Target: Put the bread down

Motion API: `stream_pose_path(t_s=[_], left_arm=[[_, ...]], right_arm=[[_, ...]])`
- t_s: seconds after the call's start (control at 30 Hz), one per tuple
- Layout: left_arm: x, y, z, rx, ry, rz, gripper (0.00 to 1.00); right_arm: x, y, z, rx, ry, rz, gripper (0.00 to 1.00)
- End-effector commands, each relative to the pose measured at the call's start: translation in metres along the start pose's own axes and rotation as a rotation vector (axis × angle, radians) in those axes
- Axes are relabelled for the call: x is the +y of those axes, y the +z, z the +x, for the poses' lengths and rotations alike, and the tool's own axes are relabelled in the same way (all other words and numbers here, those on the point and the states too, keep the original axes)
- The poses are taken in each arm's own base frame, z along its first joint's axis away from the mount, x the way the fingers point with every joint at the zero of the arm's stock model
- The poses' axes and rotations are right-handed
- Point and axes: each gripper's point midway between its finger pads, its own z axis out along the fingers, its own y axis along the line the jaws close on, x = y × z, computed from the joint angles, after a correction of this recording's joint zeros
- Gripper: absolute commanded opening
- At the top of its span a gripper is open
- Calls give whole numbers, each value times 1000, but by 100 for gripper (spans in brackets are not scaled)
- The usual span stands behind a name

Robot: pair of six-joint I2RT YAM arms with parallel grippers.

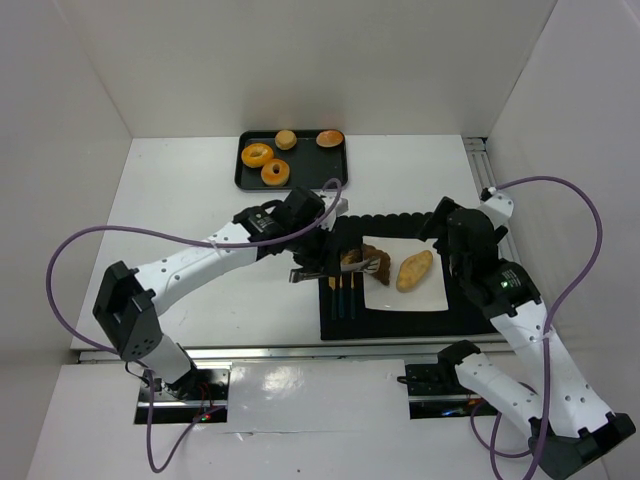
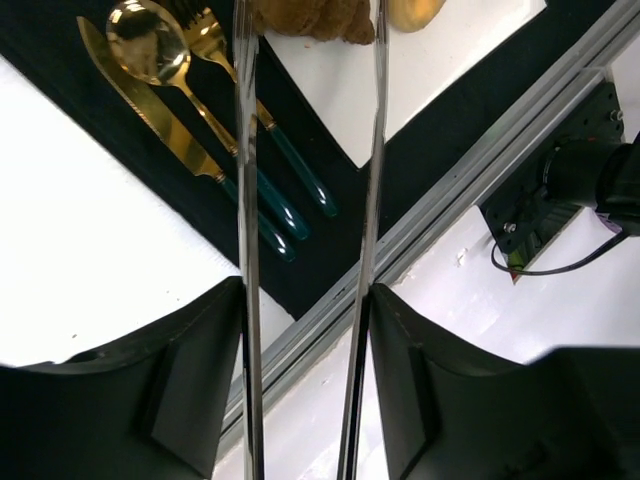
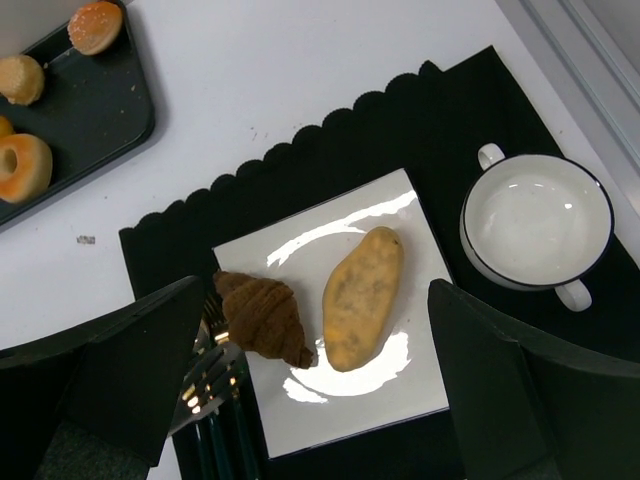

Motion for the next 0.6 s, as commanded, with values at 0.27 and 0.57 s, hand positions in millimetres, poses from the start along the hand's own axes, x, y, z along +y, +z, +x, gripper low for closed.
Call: stream_pose_path(t_s=[0.27, 0.57], left_arm=[[9, -54, -51, -222, -26, -131, 51], [85, -86, -42, -331, -229, -397, 50]], right_arm=[[4, -13, -15, -28, 23, -34, 100], [4, -12, -13, -28, 23, -34, 100]])
